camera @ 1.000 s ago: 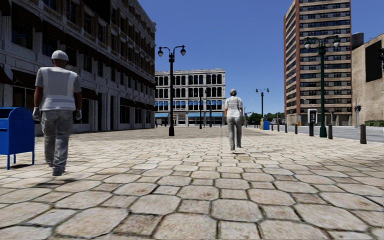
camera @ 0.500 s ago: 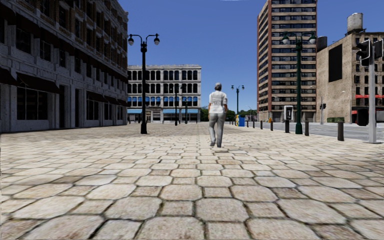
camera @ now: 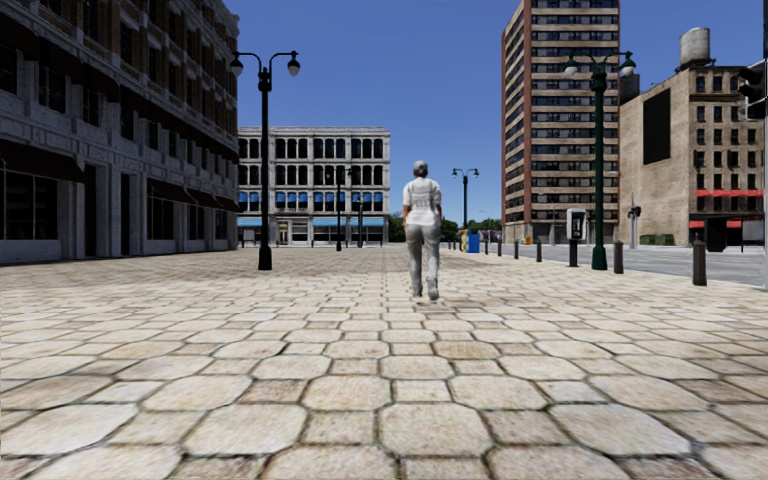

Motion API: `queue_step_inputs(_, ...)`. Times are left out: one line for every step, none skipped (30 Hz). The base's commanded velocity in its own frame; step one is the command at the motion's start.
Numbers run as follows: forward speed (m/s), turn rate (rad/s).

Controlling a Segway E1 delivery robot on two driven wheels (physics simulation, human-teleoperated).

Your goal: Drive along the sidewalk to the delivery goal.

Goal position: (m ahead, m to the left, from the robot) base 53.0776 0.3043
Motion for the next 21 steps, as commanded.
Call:
queue_step_inputs(1.76, 0.00)
queue_step_inputs(1.76, 0.00)
queue_step_inputs(1.76, 0.00)
queue_step_inputs(1.76, 0.00)
queue_step_inputs(1.76, 0.00)
queue_step_inputs(1.76, 0.00)
queue_step_inputs(1.76, 0.00)
queue_step_inputs(1.76, 0.00)
queue_step_inputs(1.76, 0.00)
queue_step_inputs(1.76, 0.00)
queue_step_inputs(1.76, 0.00)
queue_step_inputs(1.76, 0.00)
queue_step_inputs(1.76, 0.00)
queue_step_inputs(1.76, 0.00)
queue_step_inputs(1.76, 0.00)
queue_step_inputs(1.76, 0.00)
queue_step_inputs(1.76, 0.00)
queue_step_inputs(1.76, 0.00)
queue_step_inputs(1.76, 0.00)
queue_step_inputs(1.76, 0.00)
queue_step_inputs(1.76, 0.00)
